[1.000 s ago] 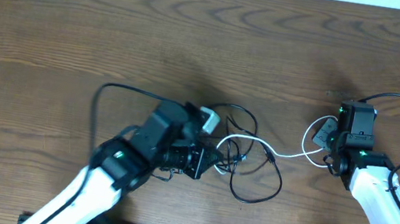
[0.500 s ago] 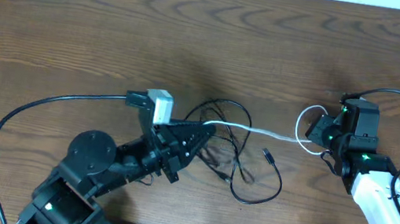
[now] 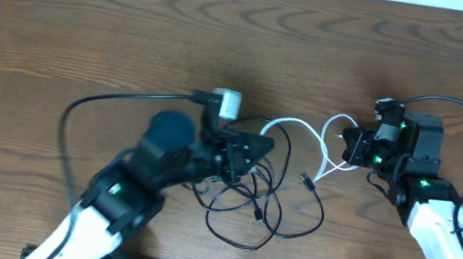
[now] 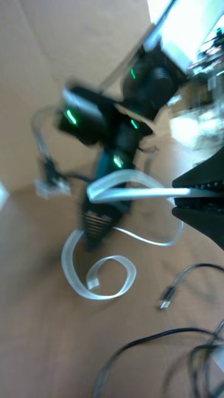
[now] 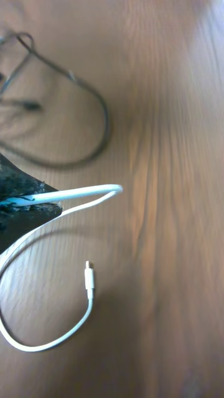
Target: Untangle cables
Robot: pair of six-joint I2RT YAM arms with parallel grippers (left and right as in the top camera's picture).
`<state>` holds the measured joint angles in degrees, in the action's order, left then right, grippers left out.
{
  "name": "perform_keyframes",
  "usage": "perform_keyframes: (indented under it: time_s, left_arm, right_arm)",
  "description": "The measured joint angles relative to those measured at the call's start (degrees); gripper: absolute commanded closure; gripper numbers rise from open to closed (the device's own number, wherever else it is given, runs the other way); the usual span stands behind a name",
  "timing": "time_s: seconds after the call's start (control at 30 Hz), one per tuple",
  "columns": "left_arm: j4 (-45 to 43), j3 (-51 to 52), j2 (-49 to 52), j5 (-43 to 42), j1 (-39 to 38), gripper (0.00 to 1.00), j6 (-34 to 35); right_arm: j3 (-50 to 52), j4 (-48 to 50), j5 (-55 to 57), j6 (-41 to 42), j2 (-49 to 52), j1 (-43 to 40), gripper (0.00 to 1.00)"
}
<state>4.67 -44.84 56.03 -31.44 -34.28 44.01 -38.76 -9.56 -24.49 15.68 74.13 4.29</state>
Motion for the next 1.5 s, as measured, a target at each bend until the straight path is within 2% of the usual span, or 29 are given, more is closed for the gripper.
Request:
perform_keyframes:
  time_s: [0.27, 0.53, 0.8, 1.13, 1.37, 1.47, 1.5]
  left_arm:
    - [-0.24, -6.82, 21.84, -13.75, -0.02, 0.93, -0.20]
    - [-9.66, -9.09, 32.70, -16.37, -0.26, 0.92, -0.55]
    - [-14.73, -9.11, 34.38, -5.44, -5.62, 0.93, -1.40]
    - [-14.75, -9.11, 34.38, 14.64, -15.30, 0.92, -7.50]
    - [-14.60, -9.11, 34.47, 19.76, -16.52, 0.92, -9.60]
    - [-14.58, -9.11, 35.26, 20.33, -16.52, 0.92, -9.77]
    - [-14.60, -9.11, 35.69, 20.48, -16.52, 0.87, -9.79]
  right_arm:
    - [0.00, 0.44, -15.08, -5.88, -4.87, -0.15, 0.99]
    - [0.00, -1.31, -20.13, -7.06, -5.05, -6.40, 0.99]
    - [0.02, -6.01, -19.50, -7.21, -5.05, -12.94, 0.99]
    - [0.02, -9.27, -11.15, -7.23, -5.05, -13.51, 0.99]
    - [0.02, -10.08, -5.38, -7.19, -5.05, -13.51, 0.98]
    - [0.02, -10.34, -3.69, -6.97, -5.05, -13.51, 0.94]
    - [0.02, -10.36, -3.30, -6.84, -5.05, -13.51, 0.88]
